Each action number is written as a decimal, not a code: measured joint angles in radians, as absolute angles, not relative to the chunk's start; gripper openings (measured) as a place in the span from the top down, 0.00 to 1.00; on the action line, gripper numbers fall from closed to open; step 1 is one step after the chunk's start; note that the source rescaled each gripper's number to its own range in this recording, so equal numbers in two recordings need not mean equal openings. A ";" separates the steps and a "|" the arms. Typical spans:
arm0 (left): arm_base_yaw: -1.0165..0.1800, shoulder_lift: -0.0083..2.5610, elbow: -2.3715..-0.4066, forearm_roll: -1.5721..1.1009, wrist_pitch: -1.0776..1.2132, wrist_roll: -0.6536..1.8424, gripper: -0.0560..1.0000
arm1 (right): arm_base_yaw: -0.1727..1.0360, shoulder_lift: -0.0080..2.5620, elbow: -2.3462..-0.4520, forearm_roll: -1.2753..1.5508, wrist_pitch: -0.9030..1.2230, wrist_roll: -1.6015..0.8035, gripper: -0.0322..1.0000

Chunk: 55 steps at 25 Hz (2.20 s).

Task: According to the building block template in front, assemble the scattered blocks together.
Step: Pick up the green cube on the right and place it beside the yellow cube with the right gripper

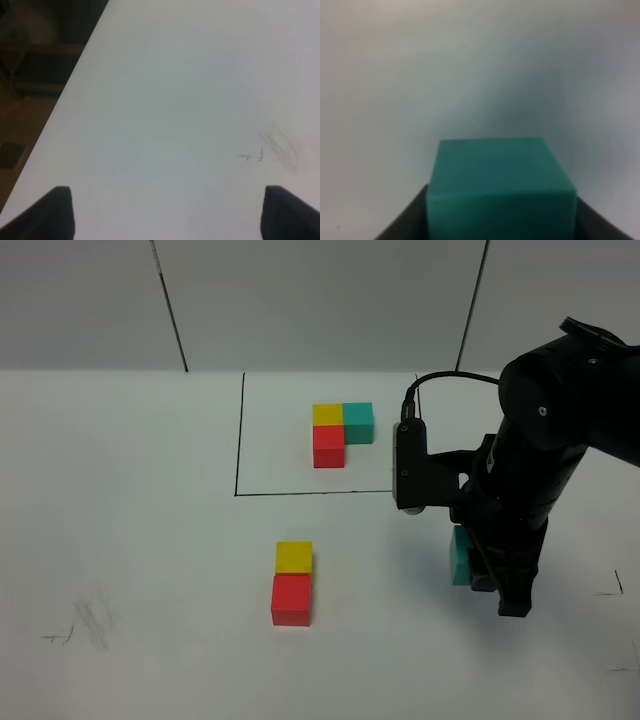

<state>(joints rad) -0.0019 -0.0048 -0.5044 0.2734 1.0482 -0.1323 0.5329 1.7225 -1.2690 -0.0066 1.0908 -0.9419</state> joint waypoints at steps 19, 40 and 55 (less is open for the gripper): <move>-0.002 -0.005 -0.504 0.273 1.048 -0.133 0.17 | 0.576 1.913 -1.399 0.018 0.971 -0.912 0.52; -0.002 -0.005 -0.504 0.273 1.048 -0.133 0.17 | 0.622 2.094 -1.568 0.017 0.965 -0.920 0.52; -0.002 -0.005 -0.504 0.273 1.048 -0.133 0.17 | 0.653 2.143 -1.576 0.025 0.912 -0.891 0.52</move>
